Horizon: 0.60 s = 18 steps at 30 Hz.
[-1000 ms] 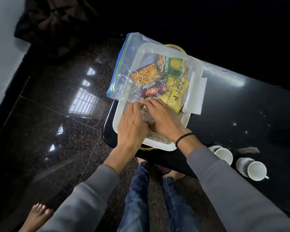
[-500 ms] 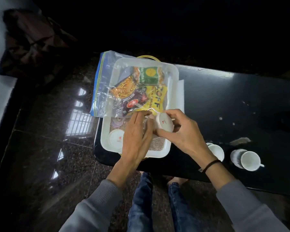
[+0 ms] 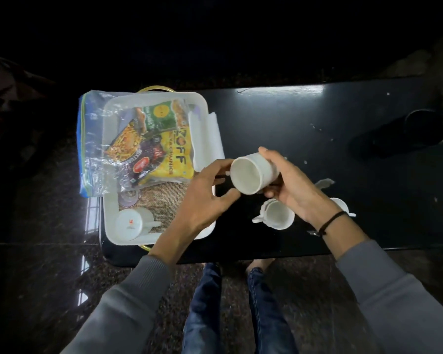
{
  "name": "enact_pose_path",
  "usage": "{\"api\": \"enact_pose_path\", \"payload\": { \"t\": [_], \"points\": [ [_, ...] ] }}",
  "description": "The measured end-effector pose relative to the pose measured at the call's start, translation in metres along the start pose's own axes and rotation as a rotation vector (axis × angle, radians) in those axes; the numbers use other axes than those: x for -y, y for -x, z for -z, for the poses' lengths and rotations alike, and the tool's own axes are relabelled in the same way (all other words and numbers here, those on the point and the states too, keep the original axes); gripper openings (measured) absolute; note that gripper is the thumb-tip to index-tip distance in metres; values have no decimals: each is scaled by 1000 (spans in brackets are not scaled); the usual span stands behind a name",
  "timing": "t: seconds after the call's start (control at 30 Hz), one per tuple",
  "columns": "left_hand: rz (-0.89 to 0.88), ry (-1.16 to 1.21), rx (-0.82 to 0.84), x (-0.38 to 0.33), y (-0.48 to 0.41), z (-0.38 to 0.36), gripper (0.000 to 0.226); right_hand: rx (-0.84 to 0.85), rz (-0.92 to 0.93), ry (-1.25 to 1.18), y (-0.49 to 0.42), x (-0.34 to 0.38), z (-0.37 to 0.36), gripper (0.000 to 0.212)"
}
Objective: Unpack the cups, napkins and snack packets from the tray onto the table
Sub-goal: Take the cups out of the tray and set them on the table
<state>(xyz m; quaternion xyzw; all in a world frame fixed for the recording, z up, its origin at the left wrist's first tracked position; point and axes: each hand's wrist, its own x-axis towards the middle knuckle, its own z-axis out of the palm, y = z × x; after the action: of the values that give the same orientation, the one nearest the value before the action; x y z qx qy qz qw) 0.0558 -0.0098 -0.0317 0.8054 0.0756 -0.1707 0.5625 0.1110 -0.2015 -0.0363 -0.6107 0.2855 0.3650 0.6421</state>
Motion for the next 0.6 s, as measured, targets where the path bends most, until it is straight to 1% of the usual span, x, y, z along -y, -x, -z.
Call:
{"api": "enact_pose_path", "payload": {
  "t": [0.07, 0.13, 0.27, 0.43, 0.53, 0.6],
  "points": [
    [-15, -142, 10, 1, -10, -9, 49, 2, -29, 3, -6, 3, 10, 49],
    [-24, -217, -6, 2, -19, -17, 46, -28, -44, 21, -12, 4, 17, 43],
    [-73, -208, -31, 6, -31, -34, 34, -145, -33, 164, -29, 3, 27, 38],
    [-97, -270, -59, 9, -46, -47, 29, -204, 73, 205, -37, -5, 42, 30],
    [-79, -290, -36, 11, -52, -49, 29, -203, 102, 194, -35, -8, 47, 32],
    [-58, -287, -16, 12, -53, -51, 30, -207, 91, 202, -32, -8, 48, 42]
  ]
}}
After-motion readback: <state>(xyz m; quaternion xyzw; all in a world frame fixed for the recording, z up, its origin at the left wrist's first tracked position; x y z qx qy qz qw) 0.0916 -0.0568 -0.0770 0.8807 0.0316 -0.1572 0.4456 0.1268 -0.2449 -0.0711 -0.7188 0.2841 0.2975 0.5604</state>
